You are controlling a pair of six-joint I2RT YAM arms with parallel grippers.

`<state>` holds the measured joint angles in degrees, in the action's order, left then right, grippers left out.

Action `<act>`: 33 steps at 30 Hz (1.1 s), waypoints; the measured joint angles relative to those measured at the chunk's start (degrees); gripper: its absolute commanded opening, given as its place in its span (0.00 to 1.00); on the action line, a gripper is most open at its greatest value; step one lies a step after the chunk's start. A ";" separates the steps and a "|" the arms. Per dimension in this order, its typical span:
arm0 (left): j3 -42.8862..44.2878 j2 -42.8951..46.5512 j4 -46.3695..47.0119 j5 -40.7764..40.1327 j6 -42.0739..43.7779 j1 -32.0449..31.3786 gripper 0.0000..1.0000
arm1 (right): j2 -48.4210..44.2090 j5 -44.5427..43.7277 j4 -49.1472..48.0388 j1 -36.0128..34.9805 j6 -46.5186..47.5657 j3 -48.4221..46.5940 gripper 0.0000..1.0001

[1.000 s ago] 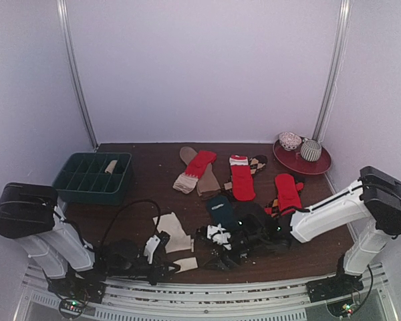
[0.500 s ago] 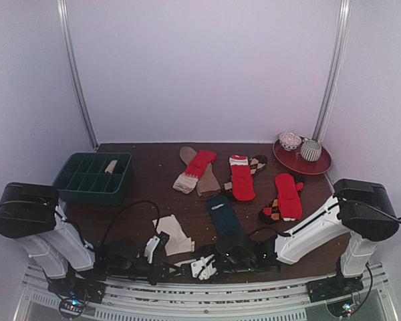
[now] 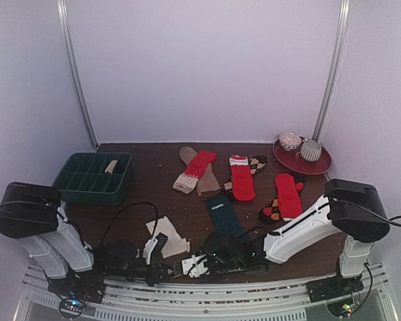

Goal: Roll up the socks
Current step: Roll a pair of socks at the center of the board.

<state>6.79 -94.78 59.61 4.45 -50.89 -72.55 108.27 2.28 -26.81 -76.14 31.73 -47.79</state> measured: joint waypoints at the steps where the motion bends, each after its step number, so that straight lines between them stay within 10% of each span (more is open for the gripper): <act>1: 0.02 0.46 -0.57 -0.04 0.31 0.00 0.24 | 0.00 1.22 0.72 0.28 -0.76 -0.31 0.12; 12: -0.11 20.35 -23.34 -7.32 9.92 -0.31 0.38 | 4.31 20.90 16.35 6.43 -16.11 -12.41 0.12; 22: -6.19 38.77 -24.68 -17.33 17.25 -1.25 0.42 | 11.56 37.55 29.99 11.82 -26.36 -24.41 0.12; 33: -6.19 27.50 -10.51 -18.78 27.50 -2.73 0.44 | 16.87 50.05 35.76 16.11 -33.79 -29.73 0.11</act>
<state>0.60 -67.29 49.10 -14.33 -23.40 -75.29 125.14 52.34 8.95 -60.03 -2.07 -77.52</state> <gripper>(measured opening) 0.429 0.118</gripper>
